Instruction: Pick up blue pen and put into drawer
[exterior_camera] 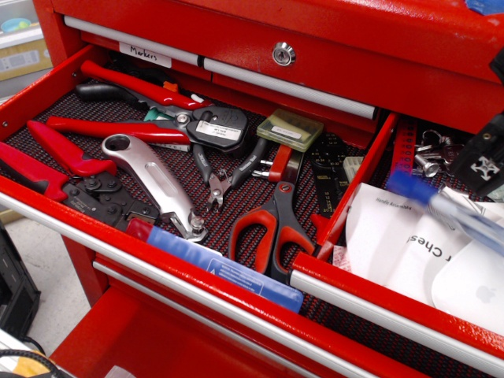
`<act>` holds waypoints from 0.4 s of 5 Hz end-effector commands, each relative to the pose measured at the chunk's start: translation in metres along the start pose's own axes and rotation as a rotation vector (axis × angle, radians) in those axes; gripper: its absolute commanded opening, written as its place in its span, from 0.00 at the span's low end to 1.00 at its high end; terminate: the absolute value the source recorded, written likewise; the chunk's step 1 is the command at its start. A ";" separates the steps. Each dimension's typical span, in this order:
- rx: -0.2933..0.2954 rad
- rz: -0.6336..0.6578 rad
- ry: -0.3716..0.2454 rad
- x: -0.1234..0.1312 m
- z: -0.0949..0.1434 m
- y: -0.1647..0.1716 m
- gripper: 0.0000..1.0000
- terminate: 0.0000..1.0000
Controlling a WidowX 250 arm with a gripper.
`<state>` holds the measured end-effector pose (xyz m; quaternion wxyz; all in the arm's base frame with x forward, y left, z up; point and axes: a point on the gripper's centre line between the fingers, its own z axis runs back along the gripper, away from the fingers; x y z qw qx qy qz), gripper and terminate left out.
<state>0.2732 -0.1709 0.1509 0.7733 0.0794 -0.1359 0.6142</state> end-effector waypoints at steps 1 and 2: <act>-0.048 0.034 0.020 0.007 0.016 -0.002 1.00 0.00; -0.048 0.034 0.020 0.007 0.016 -0.002 1.00 1.00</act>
